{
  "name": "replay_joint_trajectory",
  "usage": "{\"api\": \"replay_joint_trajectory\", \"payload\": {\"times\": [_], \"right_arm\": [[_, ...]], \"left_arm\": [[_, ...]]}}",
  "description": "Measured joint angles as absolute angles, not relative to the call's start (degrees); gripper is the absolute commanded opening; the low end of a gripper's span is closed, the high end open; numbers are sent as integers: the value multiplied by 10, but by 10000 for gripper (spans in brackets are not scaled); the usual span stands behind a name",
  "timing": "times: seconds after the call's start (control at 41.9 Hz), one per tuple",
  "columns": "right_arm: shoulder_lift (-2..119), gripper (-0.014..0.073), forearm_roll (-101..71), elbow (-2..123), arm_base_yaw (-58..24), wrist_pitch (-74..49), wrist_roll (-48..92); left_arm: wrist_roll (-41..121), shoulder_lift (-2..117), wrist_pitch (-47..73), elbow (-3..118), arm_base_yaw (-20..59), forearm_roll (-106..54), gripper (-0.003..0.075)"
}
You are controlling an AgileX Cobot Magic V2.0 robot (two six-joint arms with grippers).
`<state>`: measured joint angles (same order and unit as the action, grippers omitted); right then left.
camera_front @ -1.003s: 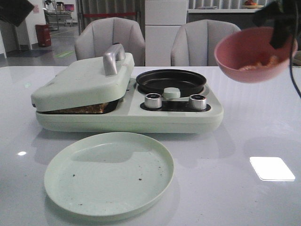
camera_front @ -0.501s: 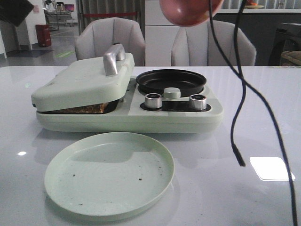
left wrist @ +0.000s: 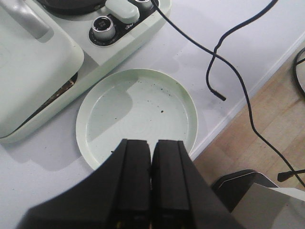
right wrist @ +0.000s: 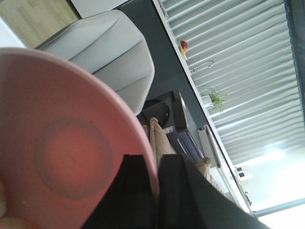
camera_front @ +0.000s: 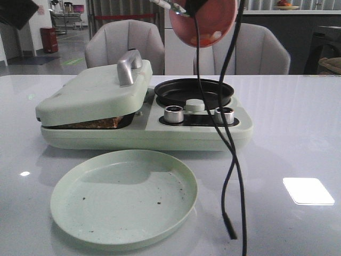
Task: Make breakfast with bread and shrimp
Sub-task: 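Lift the pink bowl with the right gripper over the frying pan, then tilt the bowl with the right gripper to pour shrimp into the pan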
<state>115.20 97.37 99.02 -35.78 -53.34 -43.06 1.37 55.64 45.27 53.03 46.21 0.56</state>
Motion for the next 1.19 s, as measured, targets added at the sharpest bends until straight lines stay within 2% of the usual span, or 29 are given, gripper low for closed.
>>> {"api": "replay_joint_trajectory", "payload": {"times": [0.501,0.764,1.003,1.194], "right_arm": [[1152,53,978,1127,-358,-564,-307],[1169,53,978,1129,-373,-593,-302],[1246,53,970,1117,-380,-605,-298],[1244,53,974,1116,-380,-603,-298]], "left_arm": [[14,556,453,530,462,6,112],[14,556,453,530,462,6,112],[14,556,453,530,462,6,112],[14,556,453,530,462,6,112]]}}
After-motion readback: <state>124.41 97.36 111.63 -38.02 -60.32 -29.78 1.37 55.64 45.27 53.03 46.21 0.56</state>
